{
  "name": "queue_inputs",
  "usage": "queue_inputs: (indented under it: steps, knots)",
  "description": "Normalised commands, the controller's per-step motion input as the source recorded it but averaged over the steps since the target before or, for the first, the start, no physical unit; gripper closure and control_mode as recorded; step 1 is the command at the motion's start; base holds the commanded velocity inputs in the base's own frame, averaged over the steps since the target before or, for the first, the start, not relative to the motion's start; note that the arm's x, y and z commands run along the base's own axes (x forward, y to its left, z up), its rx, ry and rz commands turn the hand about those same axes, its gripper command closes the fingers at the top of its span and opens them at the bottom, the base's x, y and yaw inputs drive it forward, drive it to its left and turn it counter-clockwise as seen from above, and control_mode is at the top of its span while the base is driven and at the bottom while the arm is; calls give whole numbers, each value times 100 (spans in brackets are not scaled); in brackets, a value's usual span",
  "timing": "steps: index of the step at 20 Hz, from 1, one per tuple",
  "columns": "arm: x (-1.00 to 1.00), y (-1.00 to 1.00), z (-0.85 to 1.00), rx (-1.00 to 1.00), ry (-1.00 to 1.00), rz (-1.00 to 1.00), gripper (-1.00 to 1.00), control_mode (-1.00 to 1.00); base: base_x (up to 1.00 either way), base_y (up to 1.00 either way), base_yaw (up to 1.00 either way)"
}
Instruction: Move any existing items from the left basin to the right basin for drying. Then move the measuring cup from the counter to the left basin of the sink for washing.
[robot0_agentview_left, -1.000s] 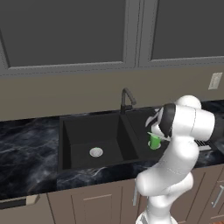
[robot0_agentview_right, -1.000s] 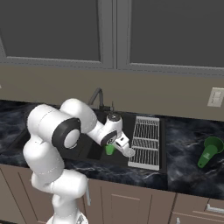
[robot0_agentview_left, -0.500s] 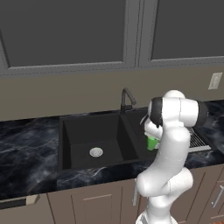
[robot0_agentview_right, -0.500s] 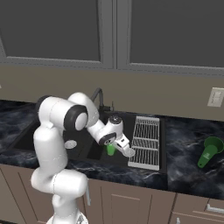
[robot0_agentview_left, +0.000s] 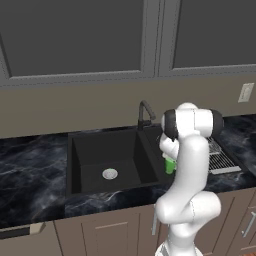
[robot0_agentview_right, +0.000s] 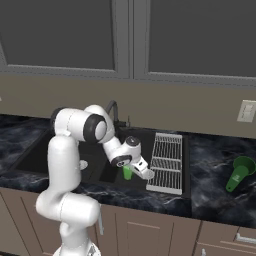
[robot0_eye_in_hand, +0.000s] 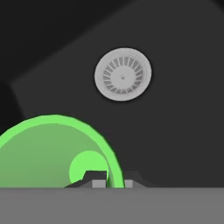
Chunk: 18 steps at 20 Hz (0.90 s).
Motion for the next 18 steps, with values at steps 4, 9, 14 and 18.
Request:
queue_inputs:
  steps: [4, 9, 14, 18]
  knots:
    - [18, 0, -33, 0, 0, 0, 100, -100, 0, 0, 0]
    - [12, 0, -20, 0, 0, 0, 100, -100, 0, 0, 0]
    - [11, 0, -17, 0, 0, 0, 100, -100, 0, 0, 0]
    - [13, 0, -18, 0, 0, 0, 100, -100, 0, 0, 0]
